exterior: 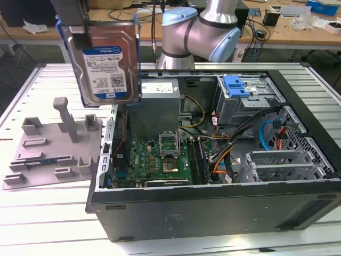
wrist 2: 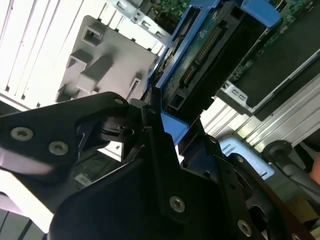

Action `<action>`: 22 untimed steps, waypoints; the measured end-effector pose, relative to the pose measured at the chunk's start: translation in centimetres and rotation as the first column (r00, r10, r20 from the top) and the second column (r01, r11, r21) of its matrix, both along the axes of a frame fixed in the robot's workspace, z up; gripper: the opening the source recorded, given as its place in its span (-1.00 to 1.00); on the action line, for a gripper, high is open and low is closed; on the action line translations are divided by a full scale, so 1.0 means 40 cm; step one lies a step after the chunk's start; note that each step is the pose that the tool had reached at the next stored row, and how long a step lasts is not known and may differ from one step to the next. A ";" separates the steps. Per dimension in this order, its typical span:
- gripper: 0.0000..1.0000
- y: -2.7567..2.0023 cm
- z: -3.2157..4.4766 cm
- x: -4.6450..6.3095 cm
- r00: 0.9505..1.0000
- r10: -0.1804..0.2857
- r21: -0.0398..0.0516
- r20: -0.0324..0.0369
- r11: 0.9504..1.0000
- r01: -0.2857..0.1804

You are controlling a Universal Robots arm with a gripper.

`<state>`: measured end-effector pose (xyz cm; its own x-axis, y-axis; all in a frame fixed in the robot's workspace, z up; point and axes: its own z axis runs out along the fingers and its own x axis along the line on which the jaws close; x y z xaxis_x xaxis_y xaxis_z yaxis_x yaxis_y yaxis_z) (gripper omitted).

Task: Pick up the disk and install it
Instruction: 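Pick up the disk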

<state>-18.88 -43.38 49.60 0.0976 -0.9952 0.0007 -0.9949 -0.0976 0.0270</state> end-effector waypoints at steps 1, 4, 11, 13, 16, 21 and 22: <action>-0.26 -0.006 0.000 0.011 1.000 0.000 0.000 0.000 1.000 0.000; -0.26 -0.021 0.000 0.042 1.000 0.000 0.000 0.000 1.000 0.000; -0.26 -0.065 0.000 0.137 1.000 0.000 0.000 0.000 1.000 0.000; -0.26 -0.080 0.000 0.169 1.000 0.000 0.000 0.000 1.000 0.000; -0.26 -0.101 0.000 0.215 1.000 0.000 0.000 0.000 1.000 0.000; -0.26 -0.138 0.000 0.299 1.000 0.000 0.000 0.000 1.000 0.000; -0.26 -0.146 0.000 0.318 1.000 0.000 0.000 0.000 1.000 0.000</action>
<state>-6.18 -49.21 49.60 0.0977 -0.9952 0.0007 -0.9949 -0.0976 0.0270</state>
